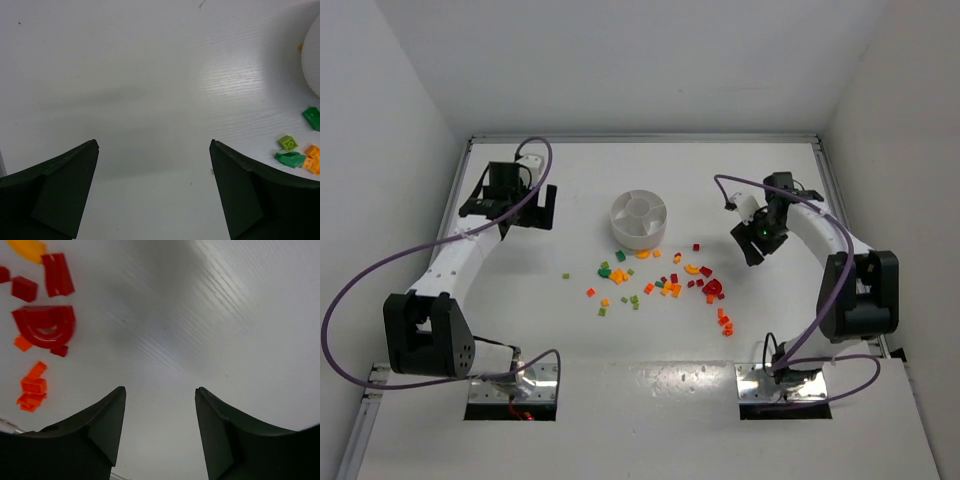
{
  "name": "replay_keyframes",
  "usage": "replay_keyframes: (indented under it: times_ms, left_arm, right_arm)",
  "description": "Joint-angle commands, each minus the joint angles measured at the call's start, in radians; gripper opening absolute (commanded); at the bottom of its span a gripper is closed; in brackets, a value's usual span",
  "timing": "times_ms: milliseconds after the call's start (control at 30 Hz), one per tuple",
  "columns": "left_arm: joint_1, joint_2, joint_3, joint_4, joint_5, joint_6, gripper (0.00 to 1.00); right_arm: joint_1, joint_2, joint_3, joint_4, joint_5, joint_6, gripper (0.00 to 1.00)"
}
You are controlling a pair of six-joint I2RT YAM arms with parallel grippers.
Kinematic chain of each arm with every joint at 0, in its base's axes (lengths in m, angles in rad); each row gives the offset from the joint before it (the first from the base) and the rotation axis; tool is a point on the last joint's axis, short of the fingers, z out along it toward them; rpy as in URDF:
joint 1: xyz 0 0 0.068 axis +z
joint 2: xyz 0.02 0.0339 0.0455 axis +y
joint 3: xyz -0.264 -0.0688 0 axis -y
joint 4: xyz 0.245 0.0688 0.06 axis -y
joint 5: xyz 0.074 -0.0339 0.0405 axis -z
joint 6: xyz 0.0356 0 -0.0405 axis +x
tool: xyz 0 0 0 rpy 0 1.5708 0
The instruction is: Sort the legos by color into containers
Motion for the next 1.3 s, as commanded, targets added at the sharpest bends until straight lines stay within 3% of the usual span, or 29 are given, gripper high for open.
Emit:
replay_keyframes:
  times_ms: [0, 167, 200, 267, 633, 1267]
  left_arm:
    - [-0.008, -0.038, -0.002, -0.009, 0.041, 0.008, 1.00]
    - [-0.008, -0.029, -0.002, -0.018, 0.041, 0.018, 1.00]
    - [-0.008, -0.029, -0.002, -0.018, 0.041, 0.018, 1.00]
    - [-0.008, -0.018, 0.007, -0.018, 0.050, 0.018, 1.00]
    - [-0.008, 0.029, 0.043, -0.028, 0.059, 0.018, 1.00]
    - [-0.008, 0.048, 0.043, -0.028, 0.048, 0.018, 1.00]
  right_arm:
    - [0.047, 0.034, 0.090, -0.082, -0.134, 0.024, 0.58]
    - [0.124, 0.066, 0.101, -0.102, -0.214, 0.033, 0.69]
    - [0.136, 0.066, 0.091, -0.078, -0.214, 0.042, 0.85]
    - [0.169, 0.080, 0.081, -0.056, -0.186, 0.053, 0.92]
    - [0.275, 0.159, 0.070, 0.102, -0.045, 0.170, 0.66]
    - [0.336, 0.264, 0.040, 0.152, -0.036, 0.208, 0.60]
